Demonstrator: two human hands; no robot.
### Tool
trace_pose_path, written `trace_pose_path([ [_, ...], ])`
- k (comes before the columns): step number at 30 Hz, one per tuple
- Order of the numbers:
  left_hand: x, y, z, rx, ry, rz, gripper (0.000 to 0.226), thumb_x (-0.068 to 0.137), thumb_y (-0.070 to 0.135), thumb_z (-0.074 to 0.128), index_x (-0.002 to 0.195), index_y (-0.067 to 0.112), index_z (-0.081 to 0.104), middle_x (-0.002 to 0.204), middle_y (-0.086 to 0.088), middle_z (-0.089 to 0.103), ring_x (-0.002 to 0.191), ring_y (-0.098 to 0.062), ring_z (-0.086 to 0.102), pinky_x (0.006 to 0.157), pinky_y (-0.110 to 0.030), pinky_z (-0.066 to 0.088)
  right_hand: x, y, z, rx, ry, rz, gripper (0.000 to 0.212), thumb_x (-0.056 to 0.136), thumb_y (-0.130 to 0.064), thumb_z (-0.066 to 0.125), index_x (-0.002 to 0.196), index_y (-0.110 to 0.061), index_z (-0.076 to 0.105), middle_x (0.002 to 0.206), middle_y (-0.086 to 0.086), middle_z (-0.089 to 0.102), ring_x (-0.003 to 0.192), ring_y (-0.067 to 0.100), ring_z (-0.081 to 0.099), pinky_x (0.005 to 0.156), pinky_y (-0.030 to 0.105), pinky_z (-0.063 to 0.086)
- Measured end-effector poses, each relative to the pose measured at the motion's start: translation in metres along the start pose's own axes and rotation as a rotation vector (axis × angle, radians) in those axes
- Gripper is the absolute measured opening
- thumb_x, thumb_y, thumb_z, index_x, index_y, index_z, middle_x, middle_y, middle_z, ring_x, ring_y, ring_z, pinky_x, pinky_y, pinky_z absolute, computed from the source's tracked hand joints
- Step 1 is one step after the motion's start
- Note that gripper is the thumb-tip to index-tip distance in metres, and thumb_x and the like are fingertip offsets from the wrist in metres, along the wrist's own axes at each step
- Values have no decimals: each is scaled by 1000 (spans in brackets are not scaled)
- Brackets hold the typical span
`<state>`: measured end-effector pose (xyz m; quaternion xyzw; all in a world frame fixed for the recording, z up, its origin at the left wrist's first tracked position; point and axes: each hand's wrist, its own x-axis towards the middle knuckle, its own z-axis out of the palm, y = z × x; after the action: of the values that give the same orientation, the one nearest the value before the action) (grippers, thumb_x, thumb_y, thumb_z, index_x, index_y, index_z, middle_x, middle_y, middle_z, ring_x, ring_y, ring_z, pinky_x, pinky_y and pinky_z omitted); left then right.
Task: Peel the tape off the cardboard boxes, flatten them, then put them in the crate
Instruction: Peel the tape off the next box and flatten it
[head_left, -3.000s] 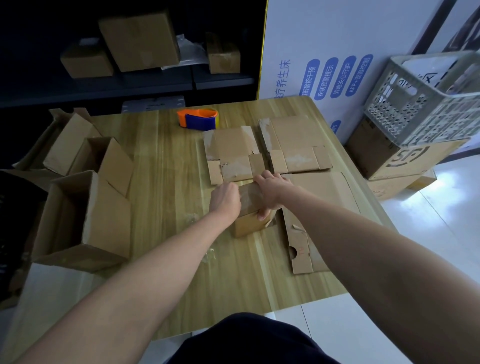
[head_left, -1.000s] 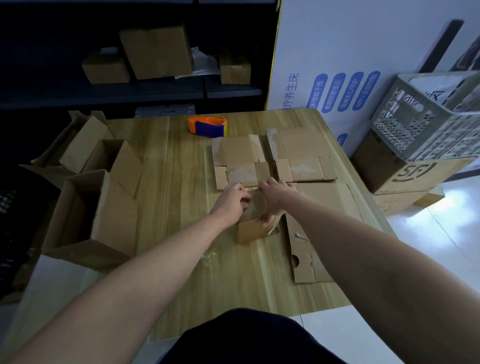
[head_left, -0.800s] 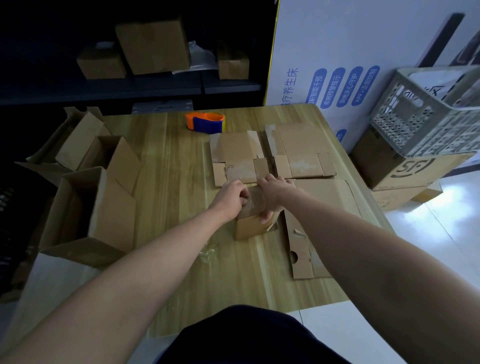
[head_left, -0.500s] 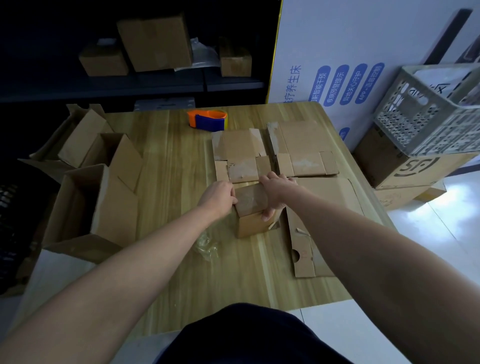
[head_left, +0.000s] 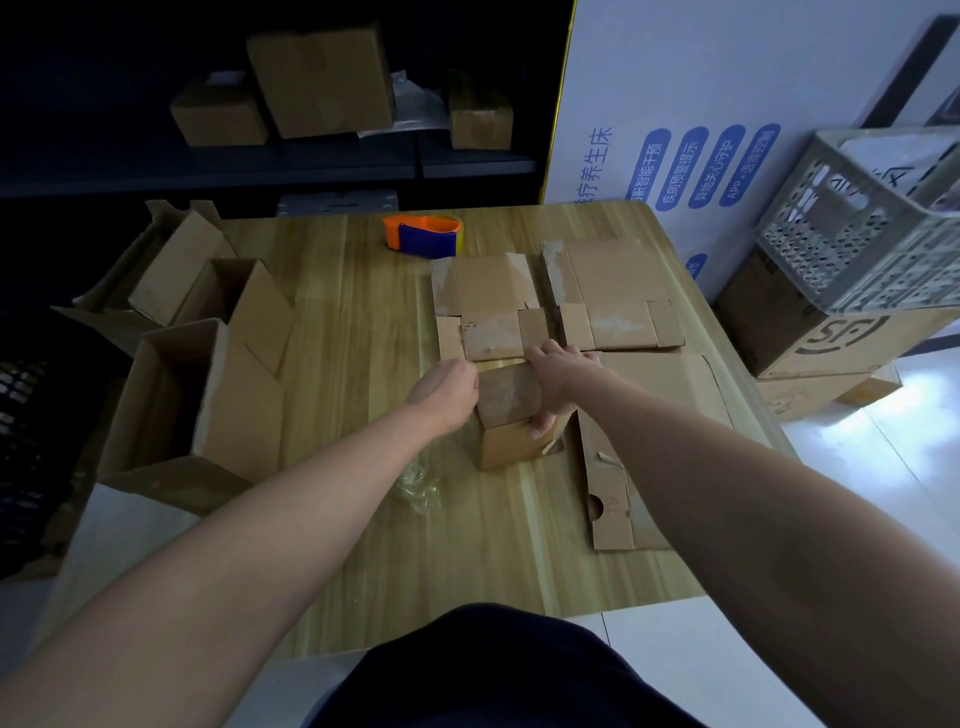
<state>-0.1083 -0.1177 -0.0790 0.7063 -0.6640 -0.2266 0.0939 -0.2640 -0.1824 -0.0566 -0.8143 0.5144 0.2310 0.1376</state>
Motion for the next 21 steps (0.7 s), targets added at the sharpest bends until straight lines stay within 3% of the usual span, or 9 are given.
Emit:
trace_pose_path([
  [3, -3, -1, 2, 11, 0, 14, 17, 95, 5, 44, 85, 3, 58, 91, -12, 60, 78, -24, 58, 63, -32, 46, -2, -1, -1, -6, -2, 8, 115, 55, -47, 85, 146, -21, 20, 142, 6, 32, 133, 35, 29, 107, 53, 28],
  [8, -3, -1, 0, -1, -19, 16, 18, 93, 5, 44, 81, 13, 54, 84, -9, 51, 73, -21, 51, 70, -41, 48, -4, -2, -2, -22, -5, 10, 114, 57, -47, 85, 147, -20, 19, 142, 7, 32, 133, 35, 29, 107, 53, 27],
  [14, -2, -2, 1, -22, -40, 15, 16, 93, 6, 45, 81, 12, 53, 85, -7, 52, 72, -20, 50, 71, -39, 47, -5, -4, -2, -37, -14, 24, 116, 56, -48, 85, 147, -20, 18, 143, 6, 31, 134, 35, 28, 107, 52, 29],
  [17, -5, -7, 8, -48, 48, 32, 10, 96, 11, 47, 92, 9, 56, 101, -3, 54, 83, -17, 54, 75, -30, 46, -4, -4, -2, -40, -9, 24, 116, 57, -48, 85, 147, -20, 18, 144, 7, 31, 134, 35, 28, 107, 53, 28],
  [21, -13, -9, 18, -63, 182, 79, 17, 94, 9, 53, 96, 1, 68, 104, -9, 62, 90, -22, 61, 83, -35, 50, -1, -4, -2, -35, -12, 24, 117, 56, -47, 85, 147, -20, 18, 144, 8, 30, 134, 36, 27, 107, 55, 27],
])
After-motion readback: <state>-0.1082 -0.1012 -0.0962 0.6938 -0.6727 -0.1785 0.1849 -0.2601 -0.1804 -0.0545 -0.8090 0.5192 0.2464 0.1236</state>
